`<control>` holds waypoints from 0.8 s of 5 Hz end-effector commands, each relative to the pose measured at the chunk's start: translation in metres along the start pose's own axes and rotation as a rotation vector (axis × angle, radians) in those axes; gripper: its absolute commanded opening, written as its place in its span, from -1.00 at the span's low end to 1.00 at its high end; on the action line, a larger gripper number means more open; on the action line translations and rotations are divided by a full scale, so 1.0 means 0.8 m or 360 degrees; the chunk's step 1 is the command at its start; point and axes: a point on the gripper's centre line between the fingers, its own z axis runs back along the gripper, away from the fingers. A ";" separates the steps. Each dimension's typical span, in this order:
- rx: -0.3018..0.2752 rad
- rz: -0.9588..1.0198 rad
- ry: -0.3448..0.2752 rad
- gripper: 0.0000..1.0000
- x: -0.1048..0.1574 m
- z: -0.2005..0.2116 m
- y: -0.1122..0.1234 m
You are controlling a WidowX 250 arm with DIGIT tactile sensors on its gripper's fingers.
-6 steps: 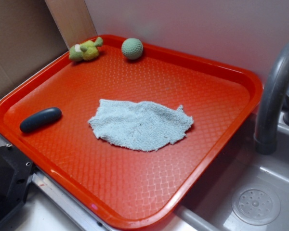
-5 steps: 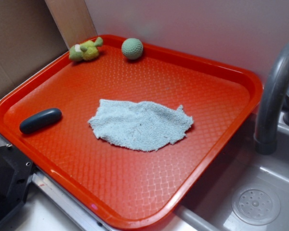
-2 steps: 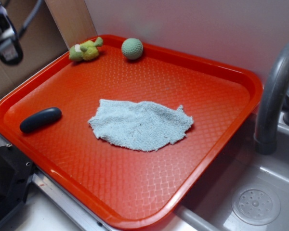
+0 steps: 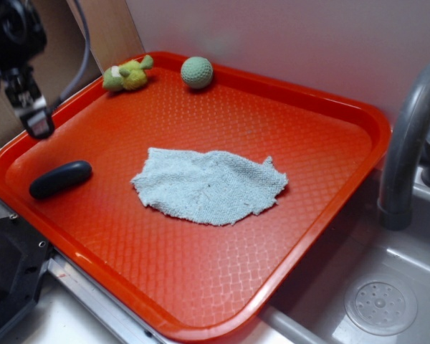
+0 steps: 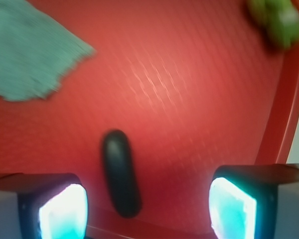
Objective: Grab the plastic pickle.
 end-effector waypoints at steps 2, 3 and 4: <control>-0.0037 0.0010 0.0081 1.00 -0.016 -0.083 -0.017; -0.0040 0.0007 0.0064 0.80 -0.016 -0.080 -0.014; -0.0080 0.0040 0.0083 -1.00 -0.015 -0.079 -0.009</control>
